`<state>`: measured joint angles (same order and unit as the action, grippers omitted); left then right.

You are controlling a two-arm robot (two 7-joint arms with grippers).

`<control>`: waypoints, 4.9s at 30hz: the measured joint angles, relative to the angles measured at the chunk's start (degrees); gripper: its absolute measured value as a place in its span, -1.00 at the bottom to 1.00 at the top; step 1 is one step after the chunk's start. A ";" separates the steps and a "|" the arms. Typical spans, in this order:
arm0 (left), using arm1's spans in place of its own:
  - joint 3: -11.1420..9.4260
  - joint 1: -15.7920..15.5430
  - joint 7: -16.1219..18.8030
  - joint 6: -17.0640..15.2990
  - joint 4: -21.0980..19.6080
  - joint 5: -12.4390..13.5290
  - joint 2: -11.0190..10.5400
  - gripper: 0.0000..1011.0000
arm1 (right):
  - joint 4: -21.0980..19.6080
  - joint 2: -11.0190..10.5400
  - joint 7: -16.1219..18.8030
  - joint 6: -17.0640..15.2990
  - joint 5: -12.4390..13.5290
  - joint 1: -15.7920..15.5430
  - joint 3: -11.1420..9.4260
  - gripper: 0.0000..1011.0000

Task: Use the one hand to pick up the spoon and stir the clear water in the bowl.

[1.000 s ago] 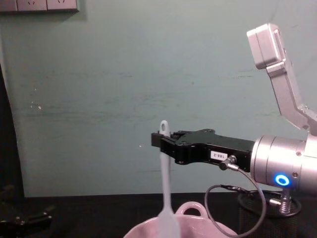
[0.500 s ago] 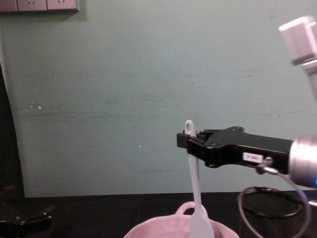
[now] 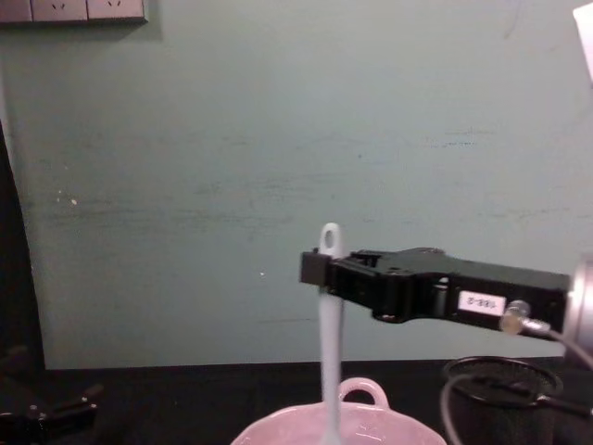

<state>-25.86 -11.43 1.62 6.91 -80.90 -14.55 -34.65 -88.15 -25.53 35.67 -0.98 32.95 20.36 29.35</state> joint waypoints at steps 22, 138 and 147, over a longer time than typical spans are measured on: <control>0.00 0.00 0.00 0.00 0.00 0.00 0.00 1.00 | 15.65 11.63 -8.59 11.62 -9.57 5.87 2.72 -0.73; 0.00 0.00 0.00 0.00 0.00 0.00 0.00 1.00 | 18.20 14.11 -5.04 8.81 -6.69 5.71 -1.29 -0.73; 0.00 0.00 0.00 0.00 0.00 0.00 0.00 1.00 | 22.31 15.49 -7.26 13.03 -9.67 7.28 -2.35 -0.73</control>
<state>-25.86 -11.43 1.62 6.91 -80.90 -14.55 -34.65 -65.84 -10.04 28.41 12.05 23.28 27.64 27.00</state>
